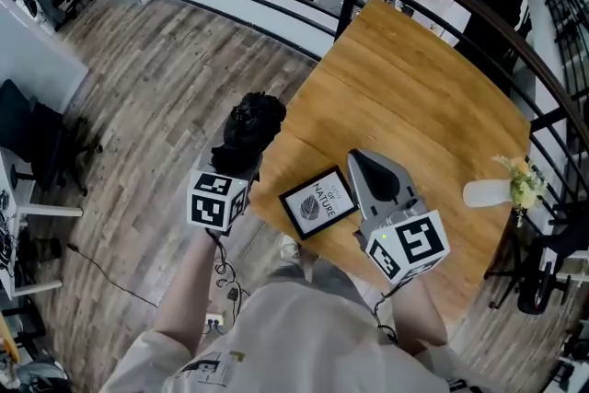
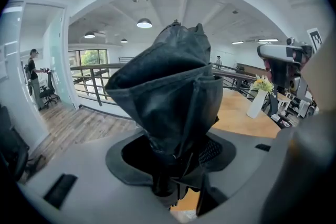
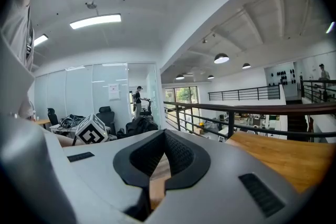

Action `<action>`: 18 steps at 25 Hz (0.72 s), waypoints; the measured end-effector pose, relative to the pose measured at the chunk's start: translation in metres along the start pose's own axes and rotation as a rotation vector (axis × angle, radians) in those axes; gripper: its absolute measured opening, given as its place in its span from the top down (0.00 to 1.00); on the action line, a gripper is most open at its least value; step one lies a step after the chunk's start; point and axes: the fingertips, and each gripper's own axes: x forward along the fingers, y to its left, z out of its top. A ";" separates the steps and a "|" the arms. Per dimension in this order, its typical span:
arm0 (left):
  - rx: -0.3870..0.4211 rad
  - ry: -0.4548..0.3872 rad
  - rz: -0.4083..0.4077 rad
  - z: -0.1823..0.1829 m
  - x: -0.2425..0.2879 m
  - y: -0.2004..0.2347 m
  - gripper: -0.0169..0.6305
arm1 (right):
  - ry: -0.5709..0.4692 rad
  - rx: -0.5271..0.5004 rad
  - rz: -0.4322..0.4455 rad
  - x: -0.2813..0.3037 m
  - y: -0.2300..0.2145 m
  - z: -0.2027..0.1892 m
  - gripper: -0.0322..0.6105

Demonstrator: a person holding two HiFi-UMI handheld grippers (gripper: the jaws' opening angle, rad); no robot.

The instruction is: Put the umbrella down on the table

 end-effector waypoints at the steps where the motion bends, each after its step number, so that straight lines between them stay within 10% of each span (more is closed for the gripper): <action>1: -0.009 0.016 -0.009 -0.005 0.009 -0.001 0.60 | 0.012 -0.011 -0.001 0.001 -0.003 -0.004 0.91; 18: -0.028 0.334 -0.041 -0.100 0.142 -0.005 0.60 | 0.172 0.105 0.024 0.021 -0.052 -0.093 0.91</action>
